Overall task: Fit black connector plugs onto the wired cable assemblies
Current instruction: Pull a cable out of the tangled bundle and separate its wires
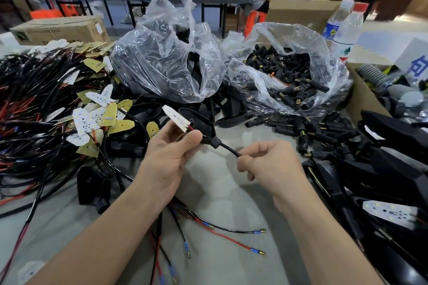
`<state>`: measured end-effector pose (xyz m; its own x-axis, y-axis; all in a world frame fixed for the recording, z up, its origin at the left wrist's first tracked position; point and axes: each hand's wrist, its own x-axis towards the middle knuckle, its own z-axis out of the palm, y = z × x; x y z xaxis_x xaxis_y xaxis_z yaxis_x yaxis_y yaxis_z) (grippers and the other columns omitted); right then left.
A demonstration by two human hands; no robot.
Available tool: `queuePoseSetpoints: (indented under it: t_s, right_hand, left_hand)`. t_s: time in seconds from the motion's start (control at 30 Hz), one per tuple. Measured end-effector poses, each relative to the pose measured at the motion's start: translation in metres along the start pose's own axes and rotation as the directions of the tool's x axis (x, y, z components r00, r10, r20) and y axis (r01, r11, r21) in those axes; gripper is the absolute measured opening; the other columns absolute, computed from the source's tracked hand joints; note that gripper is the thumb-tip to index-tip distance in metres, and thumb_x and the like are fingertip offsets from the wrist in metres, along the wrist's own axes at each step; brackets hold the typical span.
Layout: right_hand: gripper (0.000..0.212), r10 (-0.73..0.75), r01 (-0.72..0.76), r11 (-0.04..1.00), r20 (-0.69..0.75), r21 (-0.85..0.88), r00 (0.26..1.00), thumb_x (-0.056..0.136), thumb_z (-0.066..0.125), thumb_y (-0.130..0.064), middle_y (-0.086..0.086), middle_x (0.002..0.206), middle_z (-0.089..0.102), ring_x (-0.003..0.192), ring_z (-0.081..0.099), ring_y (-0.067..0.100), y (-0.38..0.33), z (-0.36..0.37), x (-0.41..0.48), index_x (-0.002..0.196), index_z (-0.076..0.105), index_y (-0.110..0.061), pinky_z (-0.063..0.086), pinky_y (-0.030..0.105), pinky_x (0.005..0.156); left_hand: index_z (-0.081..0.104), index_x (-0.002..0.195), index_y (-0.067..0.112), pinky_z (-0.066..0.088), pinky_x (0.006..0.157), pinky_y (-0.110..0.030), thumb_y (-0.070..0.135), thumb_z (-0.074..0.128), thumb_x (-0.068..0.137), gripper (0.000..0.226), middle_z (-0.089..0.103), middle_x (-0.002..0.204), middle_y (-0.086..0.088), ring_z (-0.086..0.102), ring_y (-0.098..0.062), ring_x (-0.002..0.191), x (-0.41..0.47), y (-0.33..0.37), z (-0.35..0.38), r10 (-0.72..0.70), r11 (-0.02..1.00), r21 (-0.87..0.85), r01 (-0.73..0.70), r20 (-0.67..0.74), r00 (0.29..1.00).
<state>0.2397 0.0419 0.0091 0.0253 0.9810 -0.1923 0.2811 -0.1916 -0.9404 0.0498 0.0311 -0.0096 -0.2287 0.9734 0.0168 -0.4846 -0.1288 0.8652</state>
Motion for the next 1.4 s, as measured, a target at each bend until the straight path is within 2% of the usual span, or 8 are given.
queuePoseSetpoints:
  t_s: [0.2,0.4,0.5,0.7,0.9,1.17,1.27,1.4]
  right_hand:
    - [0.04,-0.06,0.061,0.998,-0.183,-0.005,0.981,0.069,0.08,-0.012,-0.01,0.058,0.07,0.058,0.066,0.013,-0.003,0.006,-0.005,0.07,0.072,-0.051,0.048,0.027,0.057]
    - [0.025,0.045,-0.046,0.976,0.012,0.211,0.999,0.073,0.076,0.008,0.005,0.057,0.066,0.05,0.058,0.015,-0.005,0.016,-0.01,0.064,0.073,-0.016,0.04,0.026,0.052]
    - [0.023,0.06,-0.086,0.931,0.083,0.354,0.995,0.075,0.07,0.016,0.012,0.063,0.065,0.048,0.055,0.014,-0.007,0.017,-0.011,0.073,0.068,-0.007,0.039,0.02,0.047]
    - [0.028,0.068,-0.217,0.771,0.261,0.599,0.963,0.081,0.057,0.025,0.013,0.066,0.07,0.052,0.054,0.015,-0.01,0.016,-0.014,0.076,0.057,-0.003,0.04,0.018,0.045]
    - [0.026,0.107,-0.245,0.795,0.269,0.555,0.957,0.08,0.059,0.023,0.011,0.065,0.07,0.046,0.057,0.012,-0.011,0.019,-0.015,0.083,0.056,-0.003,0.039,0.018,0.044]
    - [0.027,0.066,-0.089,0.936,0.077,0.341,0.995,0.071,0.065,0.013,0.007,0.058,0.059,0.047,0.05,0.017,-0.008,0.018,-0.014,0.069,0.06,-0.013,0.039,0.027,0.051]
    - [0.03,0.055,-0.27,0.708,0.329,0.653,0.943,0.066,0.053,0.021,0.014,0.063,0.06,0.042,0.045,0.016,-0.014,0.016,-0.015,0.07,0.05,-0.009,0.029,0.022,0.041]
    - [0.026,-0.039,-0.447,0.467,0.523,0.763,0.851,0.062,0.05,0.016,0.016,0.065,0.058,0.04,0.047,0.015,-0.016,0.011,-0.015,0.068,0.05,-0.009,0.03,0.019,0.041]
  left_hand:
    - [0.065,0.113,0.004,0.047,0.109,-0.054,0.011,0.083,0.063,0.053,0.063,0.111,-0.019,0.059,-0.035,0.104,0.001,0.0,-0.001,0.021,1.0,0.014,-0.02,-0.04,0.999]
    - [0.071,0.101,0.01,0.06,0.083,-0.034,0.011,0.087,0.064,0.04,0.071,0.092,-0.007,0.068,-0.021,0.085,-0.002,0.004,0.0,0.079,0.994,0.08,-0.077,-0.023,0.997]
    - [0.069,0.102,0.005,0.06,0.08,-0.03,0.015,0.093,0.053,0.056,0.069,0.092,-0.007,0.066,-0.02,0.085,-0.001,0.005,0.001,0.075,0.994,0.084,-0.072,-0.04,0.996]
    - [0.07,0.1,0.009,0.061,0.079,-0.026,0.021,0.083,0.06,0.044,0.071,0.096,-0.006,0.068,-0.021,0.089,0.0,0.004,-0.001,0.003,1.0,0.022,-0.002,-0.032,0.999]
    - [0.068,0.109,0.01,0.057,0.089,-0.033,0.01,0.087,0.067,0.046,0.07,0.105,-0.008,0.065,-0.024,0.095,0.001,0.007,-0.004,0.03,0.999,-0.019,-0.031,-0.031,0.999]
    - [0.073,0.108,0.011,0.049,0.104,-0.048,0.009,0.081,0.073,0.036,0.067,0.113,-0.015,0.061,-0.033,0.104,-0.002,0.007,-0.003,0.093,0.996,-0.003,-0.093,-0.02,0.995]
    - [0.072,0.102,0.012,0.059,0.086,-0.03,0.013,0.085,0.07,0.034,0.071,0.101,-0.01,0.068,-0.024,0.091,-0.001,0.009,-0.002,0.062,0.997,-0.034,-0.063,-0.024,0.998]
    - [0.07,0.104,0.007,0.059,0.075,-0.02,0.01,0.064,0.082,0.023,0.077,0.096,-0.005,0.075,-0.013,0.084,-0.003,0.01,-0.002,-0.048,0.985,-0.157,0.066,0.114,0.992]
